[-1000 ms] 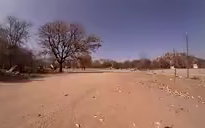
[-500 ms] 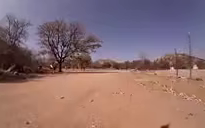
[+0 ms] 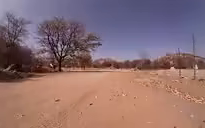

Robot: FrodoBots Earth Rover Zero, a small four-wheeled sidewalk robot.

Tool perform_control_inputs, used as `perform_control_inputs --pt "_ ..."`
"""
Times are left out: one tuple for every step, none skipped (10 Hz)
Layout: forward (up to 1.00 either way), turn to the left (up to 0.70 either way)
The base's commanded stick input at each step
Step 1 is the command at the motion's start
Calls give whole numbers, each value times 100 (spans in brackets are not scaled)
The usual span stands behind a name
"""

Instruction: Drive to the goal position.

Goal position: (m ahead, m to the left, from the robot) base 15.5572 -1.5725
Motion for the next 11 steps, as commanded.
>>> perform_control_inputs --pt "50 0" --pt "50 0" --pt "50 0" --pt "50 0" --pt "50 0" --pt "50 0" --pt "50 0" --pt "50 0" --pt "50 0" --pt "50 0" --pt "50 0"
